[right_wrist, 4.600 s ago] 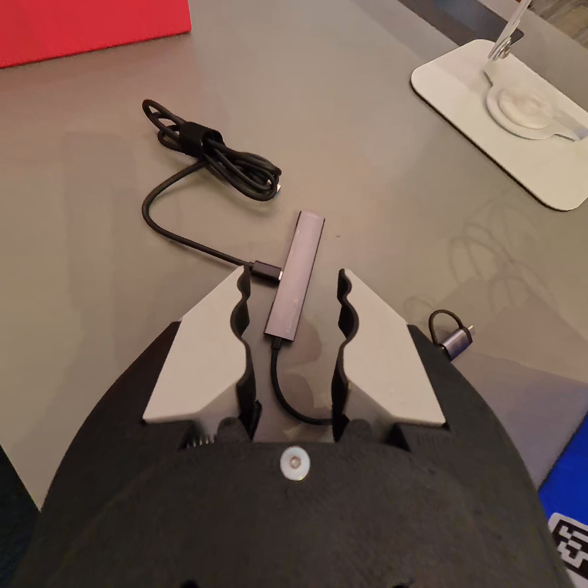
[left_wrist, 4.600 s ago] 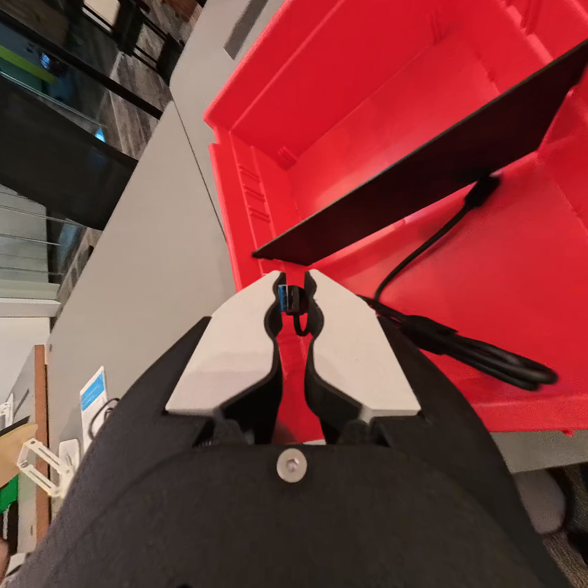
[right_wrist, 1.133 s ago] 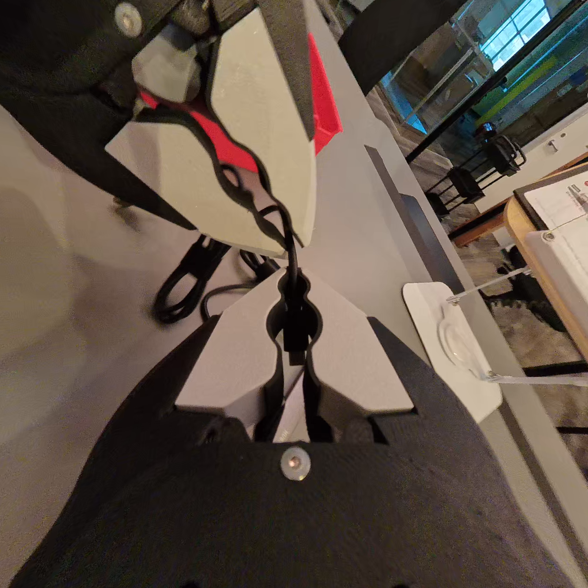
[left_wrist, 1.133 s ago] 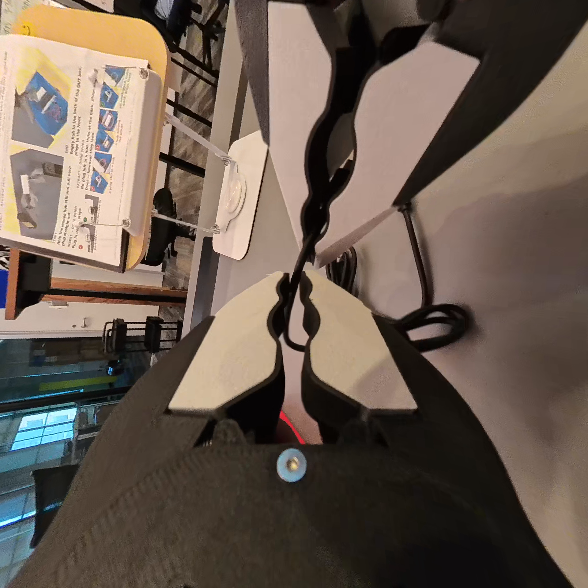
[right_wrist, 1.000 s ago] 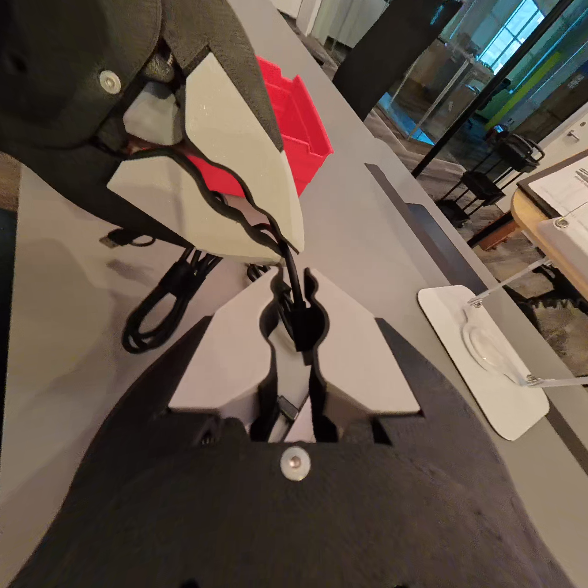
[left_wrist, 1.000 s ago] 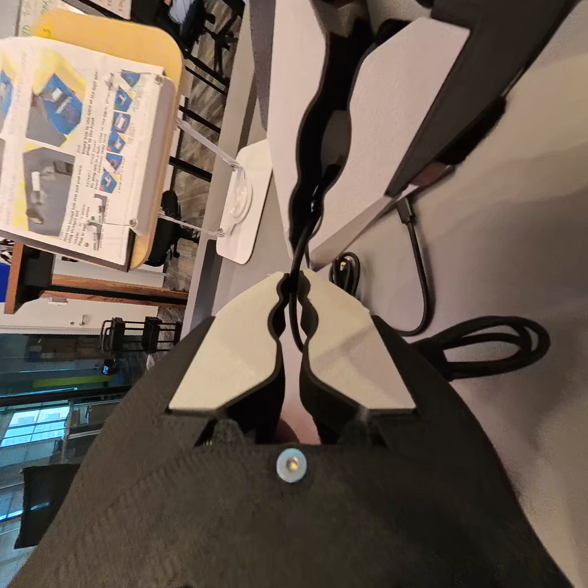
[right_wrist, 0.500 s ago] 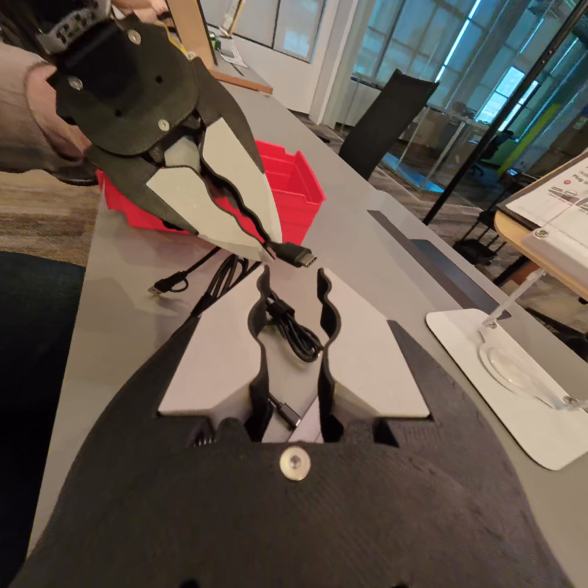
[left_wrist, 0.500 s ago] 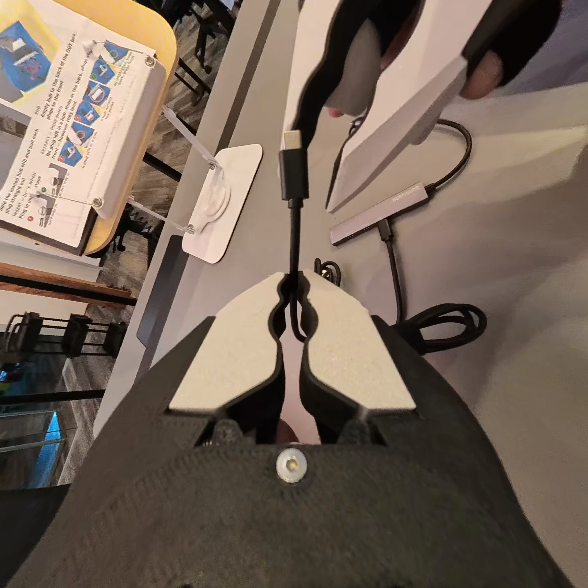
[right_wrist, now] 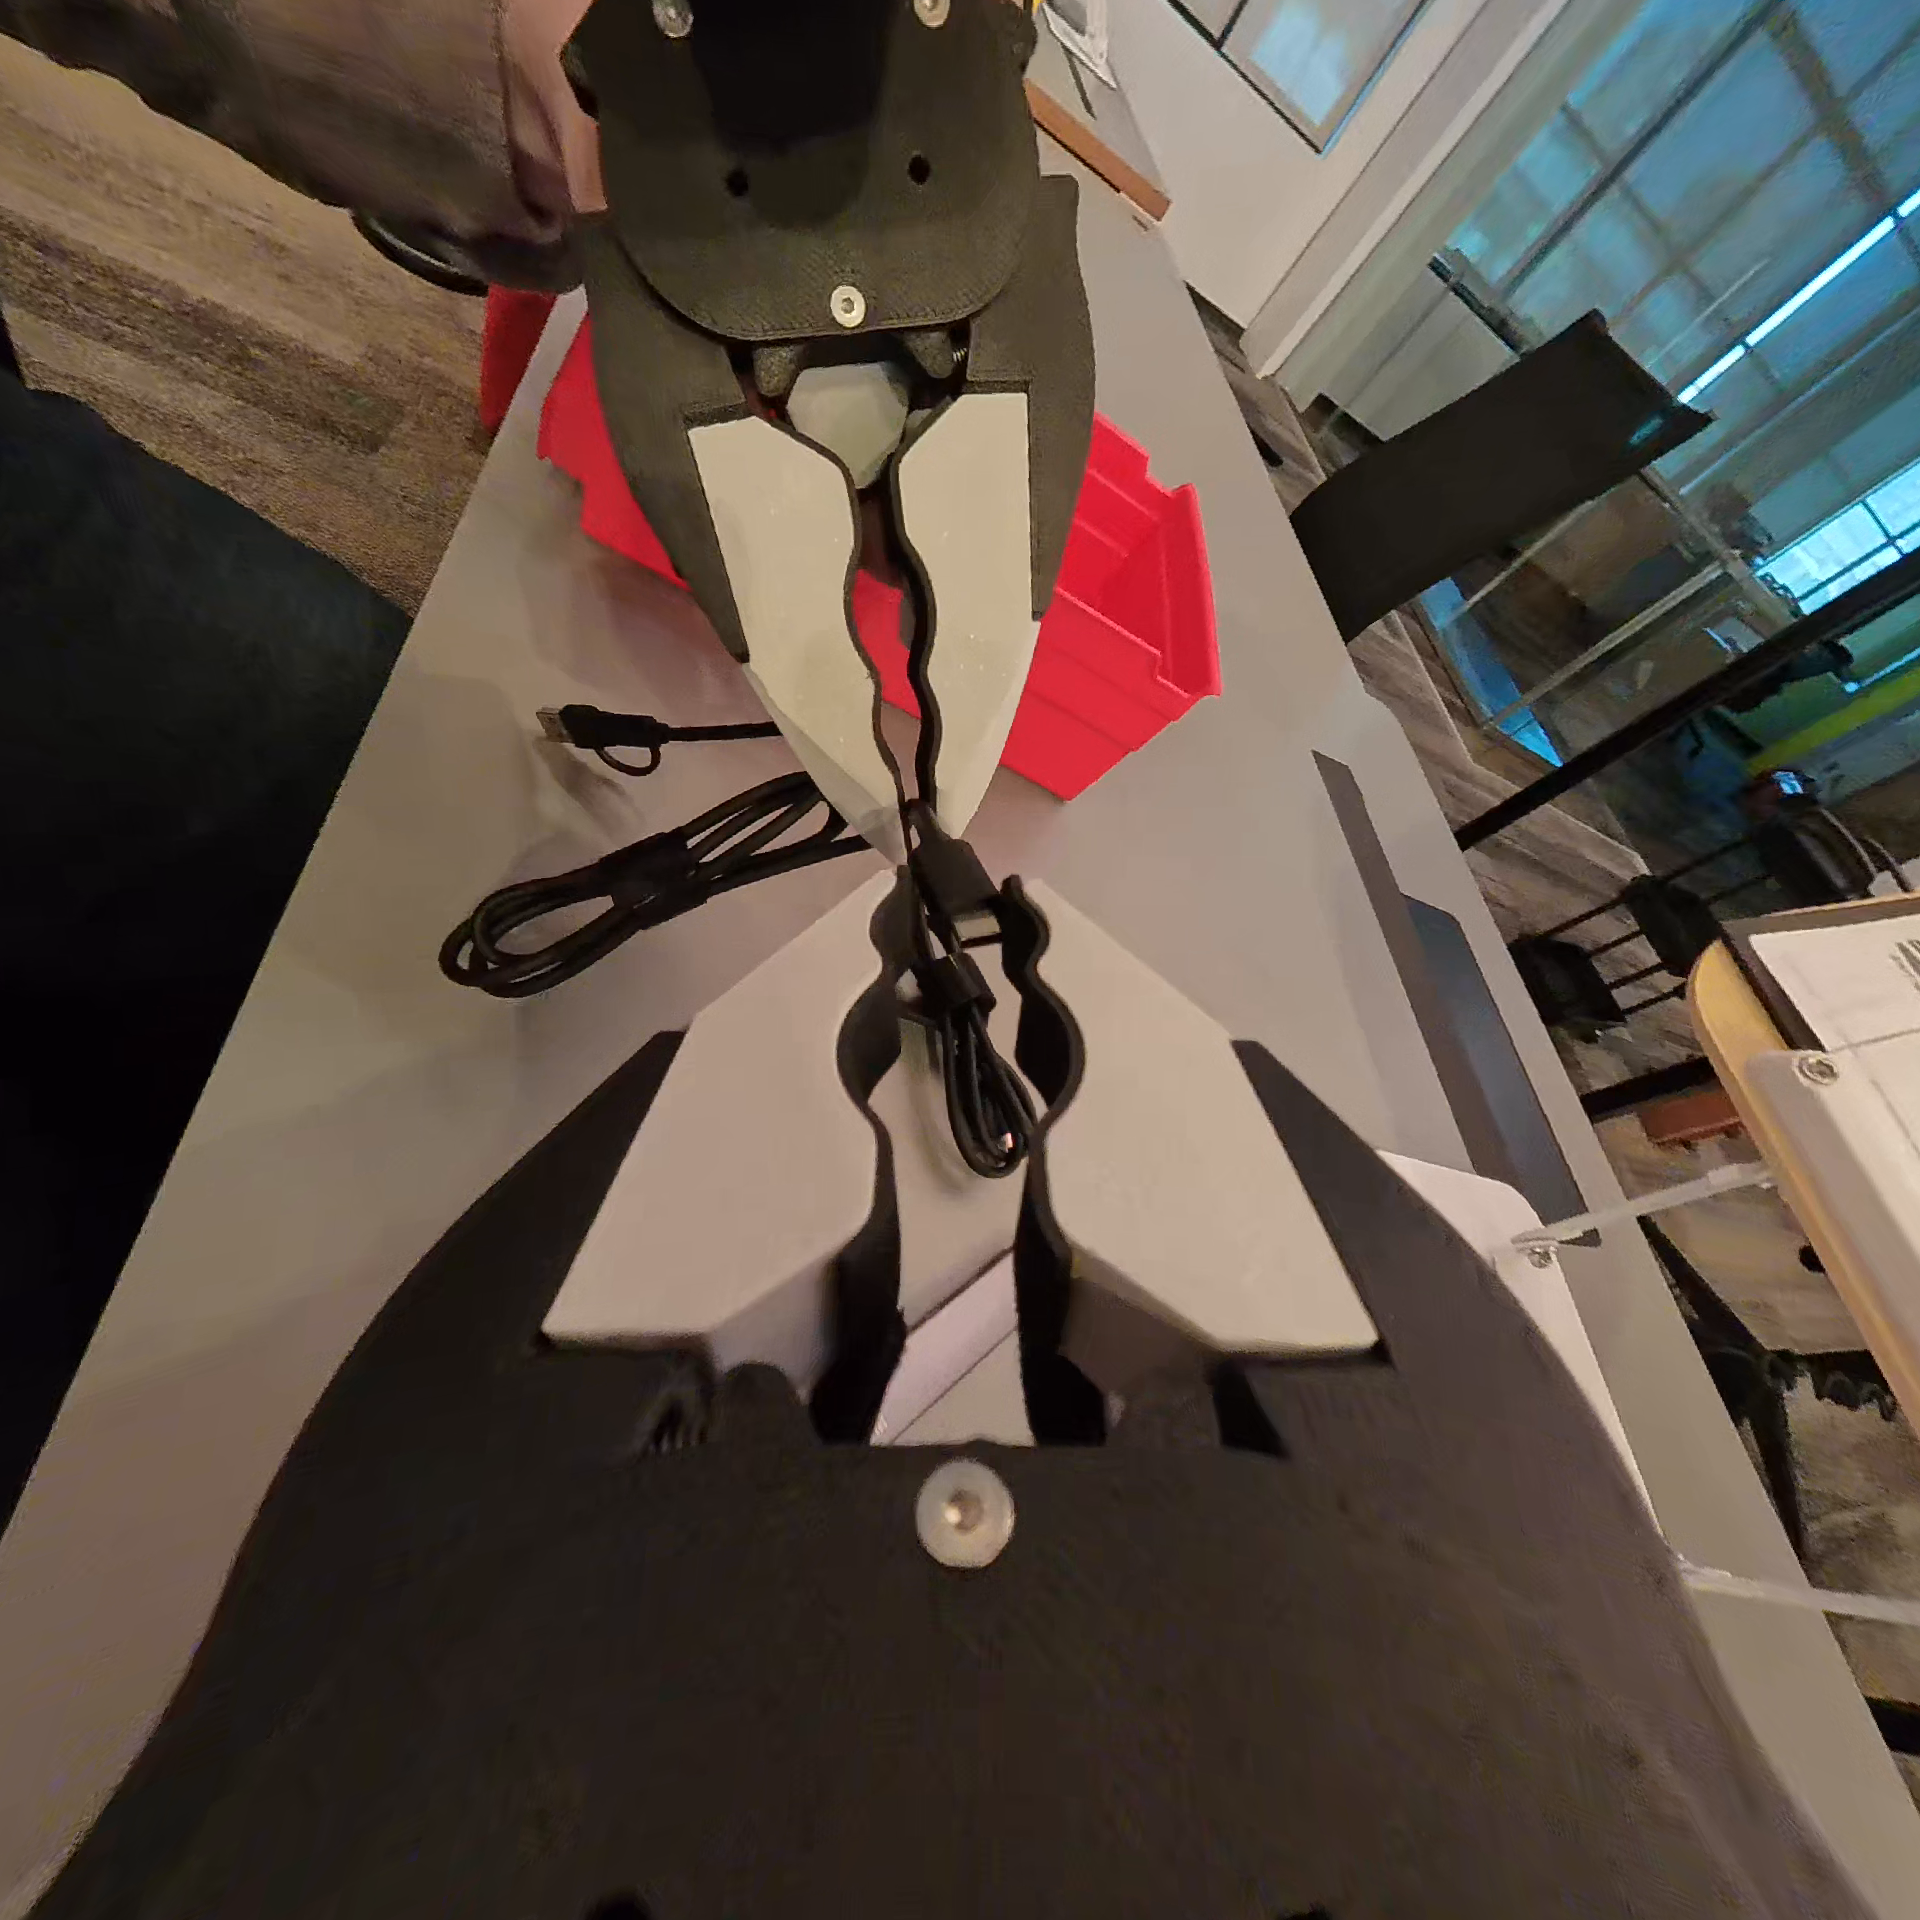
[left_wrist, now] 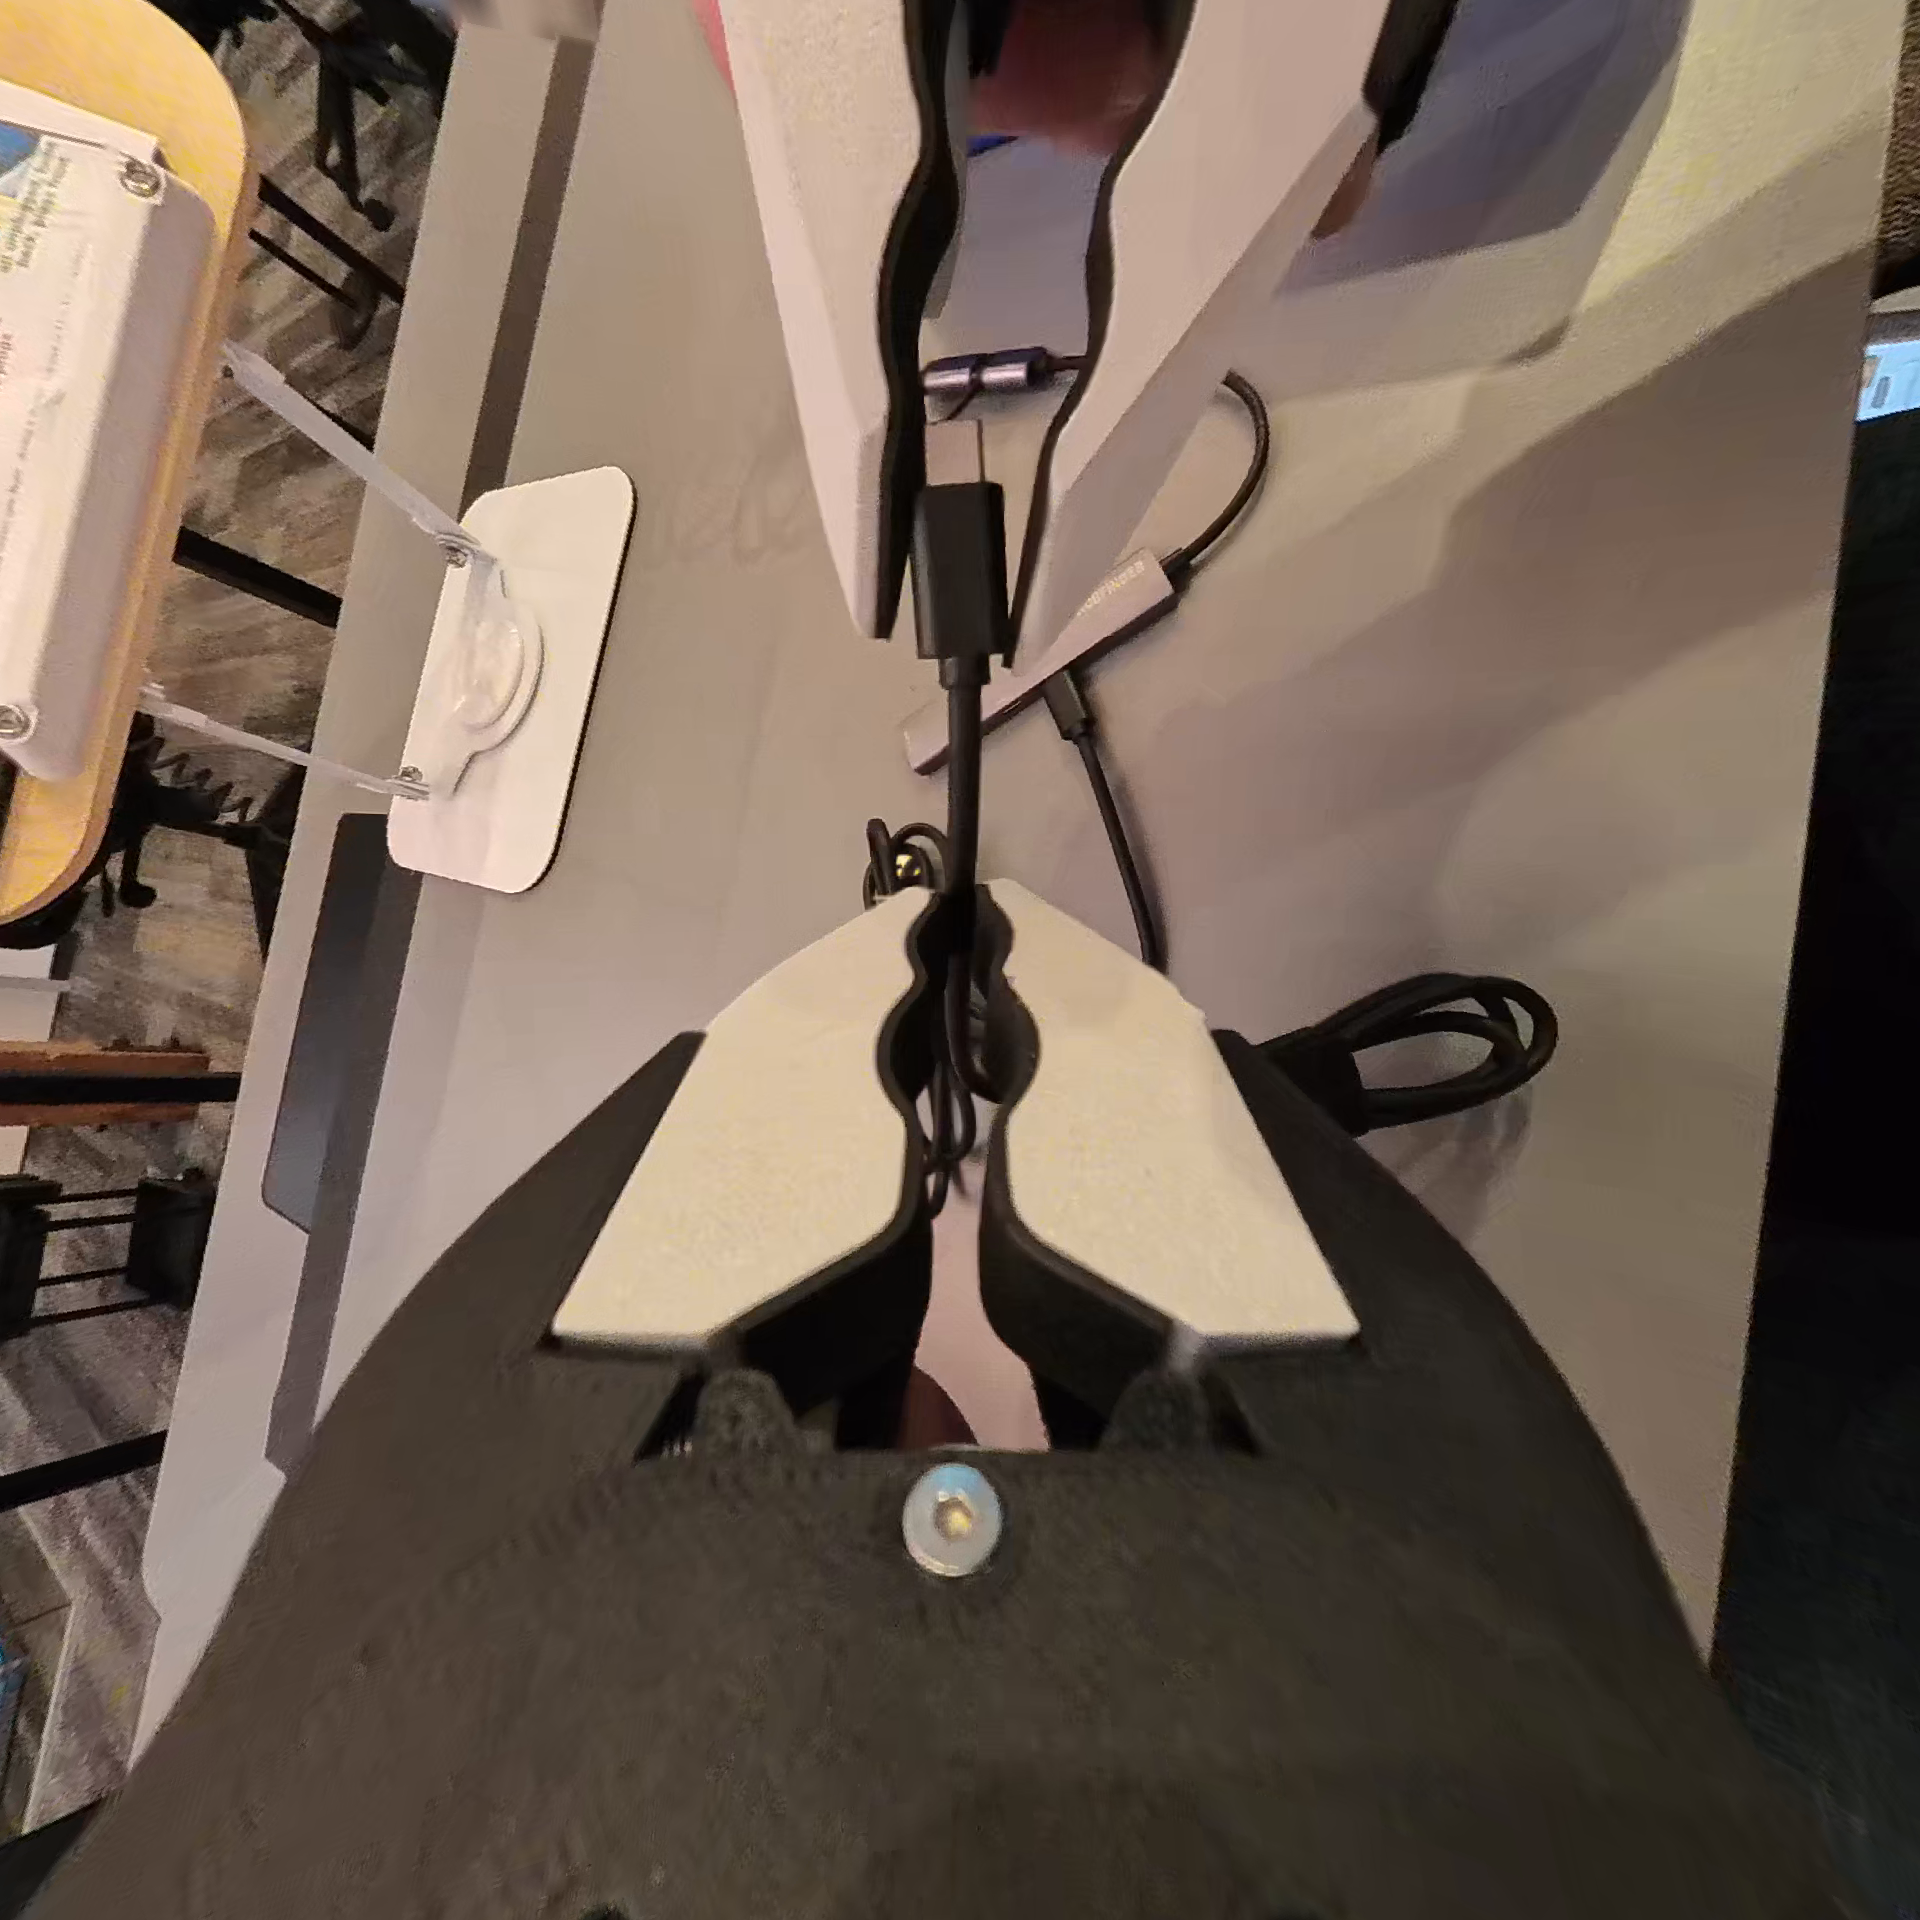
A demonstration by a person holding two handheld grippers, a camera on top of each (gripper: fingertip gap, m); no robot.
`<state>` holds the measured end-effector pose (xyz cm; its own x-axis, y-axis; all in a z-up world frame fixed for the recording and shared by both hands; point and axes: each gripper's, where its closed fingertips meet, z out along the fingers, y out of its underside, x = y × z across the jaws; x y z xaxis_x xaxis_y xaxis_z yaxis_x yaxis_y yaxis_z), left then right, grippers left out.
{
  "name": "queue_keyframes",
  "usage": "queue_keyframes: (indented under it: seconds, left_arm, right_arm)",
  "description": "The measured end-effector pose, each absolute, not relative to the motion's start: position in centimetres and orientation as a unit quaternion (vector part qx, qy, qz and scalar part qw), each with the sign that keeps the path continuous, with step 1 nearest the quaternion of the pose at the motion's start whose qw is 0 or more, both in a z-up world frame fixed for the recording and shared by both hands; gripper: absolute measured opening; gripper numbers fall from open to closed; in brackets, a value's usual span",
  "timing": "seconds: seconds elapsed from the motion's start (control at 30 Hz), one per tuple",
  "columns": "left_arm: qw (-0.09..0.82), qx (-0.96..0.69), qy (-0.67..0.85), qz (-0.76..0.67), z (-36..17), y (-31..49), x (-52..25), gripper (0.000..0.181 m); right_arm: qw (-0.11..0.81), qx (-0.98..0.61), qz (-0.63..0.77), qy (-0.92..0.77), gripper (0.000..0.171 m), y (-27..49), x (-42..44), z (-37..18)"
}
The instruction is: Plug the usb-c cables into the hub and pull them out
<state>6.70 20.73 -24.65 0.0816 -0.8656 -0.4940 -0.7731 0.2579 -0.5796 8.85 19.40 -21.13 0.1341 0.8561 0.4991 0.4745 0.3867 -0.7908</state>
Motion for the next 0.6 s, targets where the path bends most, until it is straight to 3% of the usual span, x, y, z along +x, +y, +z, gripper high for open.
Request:
queue_keyframes:
  seconds: [0.4, 0.6]
  left_arm:
    - [0.430, -0.622, 0.648, -0.093, -24.2, 21.2, 6.8, 0.005]
    - [0.445, -0.650, 0.573, -0.225, -22.0, 20.9, 8.0, 0.019]
  right_arm:
    - [0.536, -0.541, 0.301, -0.574, 0.010, 19.4, 8.8, -21.0]
    - [0.551, -0.543, 0.362, -0.520, 0.009, 20.0, 9.2, -20.7]
